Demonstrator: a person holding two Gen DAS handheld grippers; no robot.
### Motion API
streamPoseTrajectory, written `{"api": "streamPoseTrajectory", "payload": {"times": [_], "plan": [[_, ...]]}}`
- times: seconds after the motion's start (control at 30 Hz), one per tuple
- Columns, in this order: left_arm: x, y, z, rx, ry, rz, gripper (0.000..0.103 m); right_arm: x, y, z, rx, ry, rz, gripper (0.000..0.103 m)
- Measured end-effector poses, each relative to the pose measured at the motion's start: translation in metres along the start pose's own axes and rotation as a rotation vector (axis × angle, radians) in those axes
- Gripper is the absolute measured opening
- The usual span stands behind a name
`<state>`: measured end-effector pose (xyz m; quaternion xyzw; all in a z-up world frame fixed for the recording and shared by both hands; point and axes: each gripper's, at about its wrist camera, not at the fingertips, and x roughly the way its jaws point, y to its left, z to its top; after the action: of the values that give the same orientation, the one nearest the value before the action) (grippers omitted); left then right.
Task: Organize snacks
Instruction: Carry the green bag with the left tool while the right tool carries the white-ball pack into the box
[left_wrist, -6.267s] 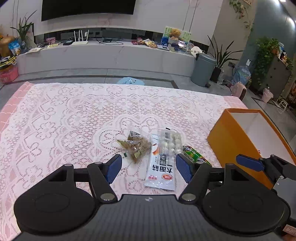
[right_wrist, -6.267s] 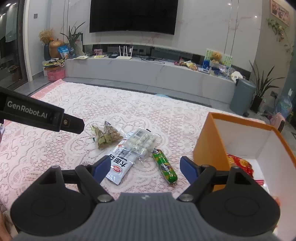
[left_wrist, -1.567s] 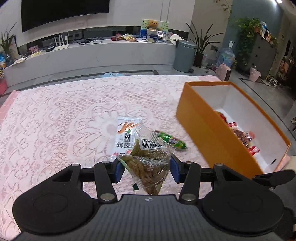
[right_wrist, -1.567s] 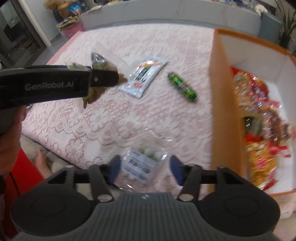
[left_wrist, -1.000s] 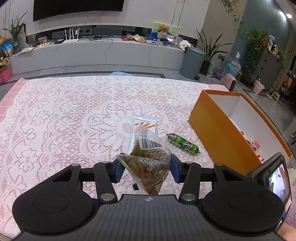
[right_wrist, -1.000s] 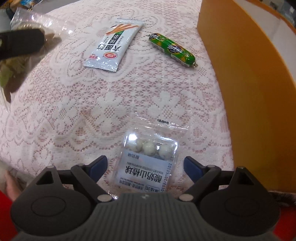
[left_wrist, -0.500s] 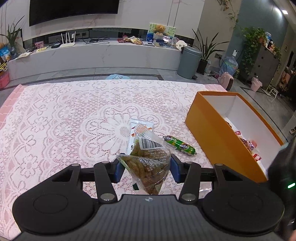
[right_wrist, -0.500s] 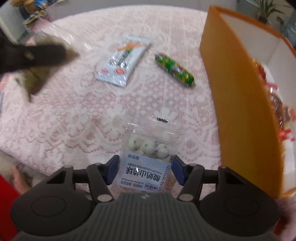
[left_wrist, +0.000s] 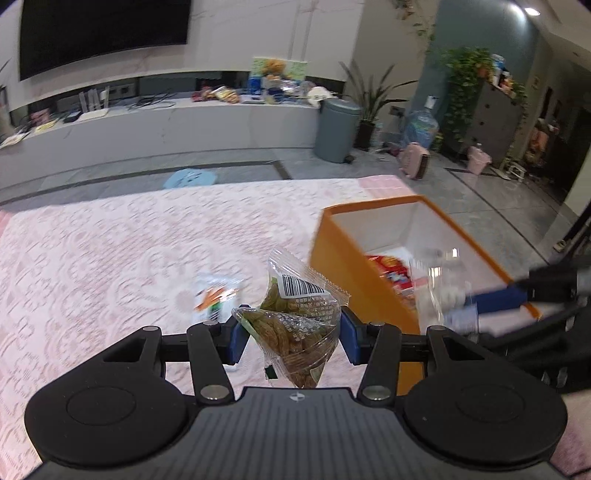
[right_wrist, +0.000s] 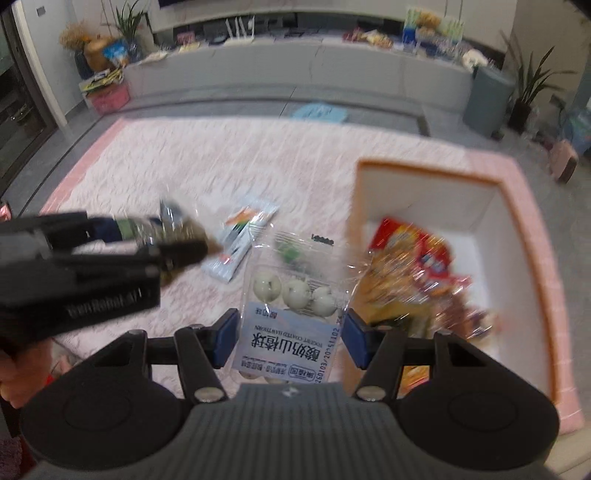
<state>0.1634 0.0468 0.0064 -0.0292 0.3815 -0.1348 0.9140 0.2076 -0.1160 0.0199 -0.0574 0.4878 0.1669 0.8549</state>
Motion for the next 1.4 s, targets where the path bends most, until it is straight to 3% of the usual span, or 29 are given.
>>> {"api": "streamPoseTrajectory", "payload": {"times": [0.13,0.37,0.6,1.0,1.4], "plan": [[0.013,-0.029,0.012,0.059,-0.008,-0.036,0.057,-0.013,-0.027,0.012,-0.033,-0.012,-0.037,0.059],[0.049,-0.067,0.030,0.149,-0.002,-0.076,0.057,0.002,-0.077,0.009,-0.086,0.036,-0.090,0.059],[0.087,-0.105,0.032,0.317,0.016,-0.087,0.057,0.024,-0.111,-0.002,-0.138,0.083,-0.135,0.059],[0.147,-0.118,0.026,0.417,0.090,-0.094,0.057,0.068,-0.138,-0.006,-0.220,0.092,-0.136,0.059],[0.171,-0.119,0.014,0.467,0.129,-0.080,0.058,0.092,-0.138,-0.008,-0.275,0.134,-0.130,0.061]]}}
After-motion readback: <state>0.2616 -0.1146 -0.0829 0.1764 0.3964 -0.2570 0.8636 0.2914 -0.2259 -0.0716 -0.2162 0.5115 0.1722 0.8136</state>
